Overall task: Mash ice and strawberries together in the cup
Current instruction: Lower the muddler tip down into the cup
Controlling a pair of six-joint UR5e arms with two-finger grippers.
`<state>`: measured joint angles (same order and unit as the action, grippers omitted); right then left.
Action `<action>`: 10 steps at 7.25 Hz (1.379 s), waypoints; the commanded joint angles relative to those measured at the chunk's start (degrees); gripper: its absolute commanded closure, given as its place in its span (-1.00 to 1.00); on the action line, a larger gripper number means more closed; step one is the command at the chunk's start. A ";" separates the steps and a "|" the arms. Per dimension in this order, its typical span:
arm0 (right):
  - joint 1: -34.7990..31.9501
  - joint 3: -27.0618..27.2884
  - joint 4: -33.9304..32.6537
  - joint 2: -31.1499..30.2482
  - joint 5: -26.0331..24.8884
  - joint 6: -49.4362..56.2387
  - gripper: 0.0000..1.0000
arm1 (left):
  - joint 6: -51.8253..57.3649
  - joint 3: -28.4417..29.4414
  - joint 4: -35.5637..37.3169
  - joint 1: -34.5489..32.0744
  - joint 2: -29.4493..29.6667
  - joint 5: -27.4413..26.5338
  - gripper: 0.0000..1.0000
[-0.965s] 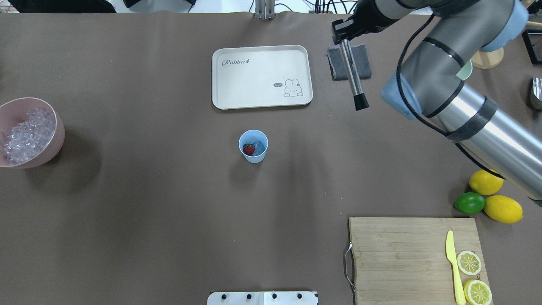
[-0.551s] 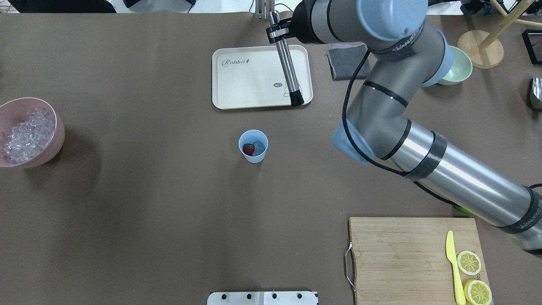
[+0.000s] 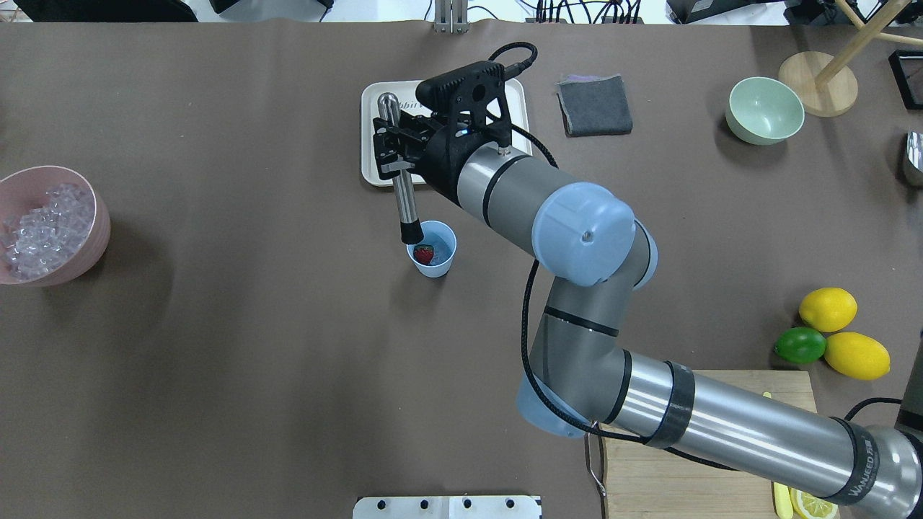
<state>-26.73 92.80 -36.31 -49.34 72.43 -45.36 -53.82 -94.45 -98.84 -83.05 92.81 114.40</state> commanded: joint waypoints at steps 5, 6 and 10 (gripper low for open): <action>4.22 1.41 6.86 -4.70 -19.14 6.93 1.00 | -0.32 0.41 -0.04 -0.36 -0.35 0.74 -0.95; 7.80 1.41 7.13 -4.27 -23.60 9.13 1.00 | -0.32 0.32 -0.04 -0.36 -0.35 0.74 -0.95; 10.73 1.24 7.22 -5.06 -28.13 10.73 1.00 | -0.32 0.41 -0.04 -0.36 -0.53 1.88 -0.95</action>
<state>-16.41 94.11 -29.17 -54.17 44.96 -35.25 -54.14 -94.05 -98.88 -83.41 92.31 116.23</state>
